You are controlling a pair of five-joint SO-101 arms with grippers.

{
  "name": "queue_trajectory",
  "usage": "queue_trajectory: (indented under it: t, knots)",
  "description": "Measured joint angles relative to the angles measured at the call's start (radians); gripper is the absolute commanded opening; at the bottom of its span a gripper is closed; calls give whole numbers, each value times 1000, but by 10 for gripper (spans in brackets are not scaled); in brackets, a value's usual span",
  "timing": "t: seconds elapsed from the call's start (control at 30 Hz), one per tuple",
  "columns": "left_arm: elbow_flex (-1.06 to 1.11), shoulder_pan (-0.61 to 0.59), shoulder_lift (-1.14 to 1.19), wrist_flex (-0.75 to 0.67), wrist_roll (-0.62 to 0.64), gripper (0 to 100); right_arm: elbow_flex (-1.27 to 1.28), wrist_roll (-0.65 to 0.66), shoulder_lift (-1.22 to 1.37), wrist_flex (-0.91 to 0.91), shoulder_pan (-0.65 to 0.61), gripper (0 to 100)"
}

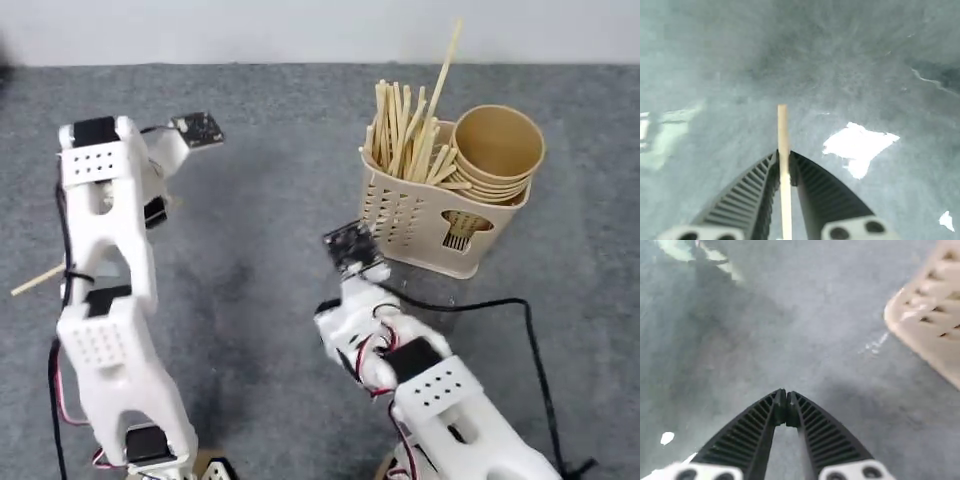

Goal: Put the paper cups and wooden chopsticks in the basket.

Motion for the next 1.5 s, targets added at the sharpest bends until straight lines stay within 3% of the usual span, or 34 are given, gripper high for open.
queue_trajectory:
  t: [0.1,0.4,0.6,0.77,0.87,1.2,1.5]
  knots:
    - [43,17,-153,5,14,12,6,9,0,-2,-46,10]
    - [48,187,-529,-31,267,12,26,17,0,-2,-77,10]
    - [48,367,-667,-267,583,12,26,17,0,-2,-100,10]
    - [48,486,-707,-545,885,12,26,17,0,-2,-100,10]
    - [51,549,-709,-706,1003,12,26,17,0,-2,-100,10]
    - [215,736,-710,-1129,1125,12,26,17,0,-2,-100,10]
    - [525,769,-709,-1389,1125,16,26,17,0,-2,-100,10]
